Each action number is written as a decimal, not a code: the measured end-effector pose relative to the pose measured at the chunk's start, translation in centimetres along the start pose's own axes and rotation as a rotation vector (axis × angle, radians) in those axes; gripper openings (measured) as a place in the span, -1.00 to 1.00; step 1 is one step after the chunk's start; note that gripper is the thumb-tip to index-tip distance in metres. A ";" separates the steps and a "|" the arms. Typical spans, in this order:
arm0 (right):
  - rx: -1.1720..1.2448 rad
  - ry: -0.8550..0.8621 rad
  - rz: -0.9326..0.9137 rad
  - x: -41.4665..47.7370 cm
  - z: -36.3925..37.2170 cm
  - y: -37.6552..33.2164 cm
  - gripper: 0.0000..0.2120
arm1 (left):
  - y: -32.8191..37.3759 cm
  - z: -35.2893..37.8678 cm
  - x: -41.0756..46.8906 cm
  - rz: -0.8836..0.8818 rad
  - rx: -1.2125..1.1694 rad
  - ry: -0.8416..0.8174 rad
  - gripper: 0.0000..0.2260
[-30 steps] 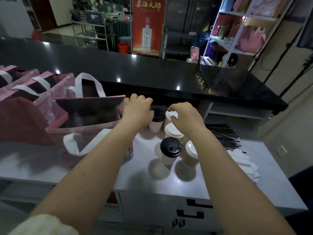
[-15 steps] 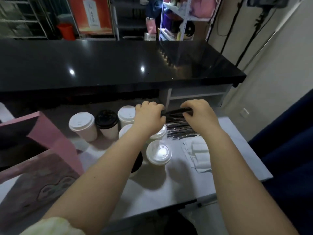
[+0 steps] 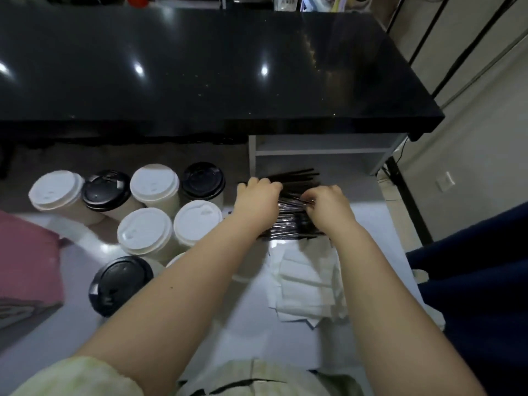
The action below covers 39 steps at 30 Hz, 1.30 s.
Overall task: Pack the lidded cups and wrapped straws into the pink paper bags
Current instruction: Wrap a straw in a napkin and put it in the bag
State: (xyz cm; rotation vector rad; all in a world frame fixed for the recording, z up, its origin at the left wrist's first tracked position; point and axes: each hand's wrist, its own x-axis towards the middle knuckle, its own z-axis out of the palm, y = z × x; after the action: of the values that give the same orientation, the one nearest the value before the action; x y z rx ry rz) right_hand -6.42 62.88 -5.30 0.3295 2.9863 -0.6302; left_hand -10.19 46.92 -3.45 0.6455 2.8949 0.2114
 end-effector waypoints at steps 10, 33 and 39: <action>-0.108 -0.037 -0.075 5.4 4.1 1.9 -0.80 | 1.6 4.0 1.3 -0.291 -0.051 -0.001 -0.60; 0.120 -0.214 -0.078 7.1 2.9 1.8 -0.95 | 0.6 1.1 1.7 -0.357 -0.094 0.144 -0.49; 0.130 -0.270 -0.053 7.7 0.7 1.7 -0.89 | 0.4 -1.4 0.7 -0.380 -0.176 0.271 -0.42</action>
State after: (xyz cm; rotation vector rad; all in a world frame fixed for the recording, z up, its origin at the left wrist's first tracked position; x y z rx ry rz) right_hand -13.48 65.65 -7.46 0.1583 2.7113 -0.8053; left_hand -10.89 47.42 -2.09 0.0334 3.1302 0.5290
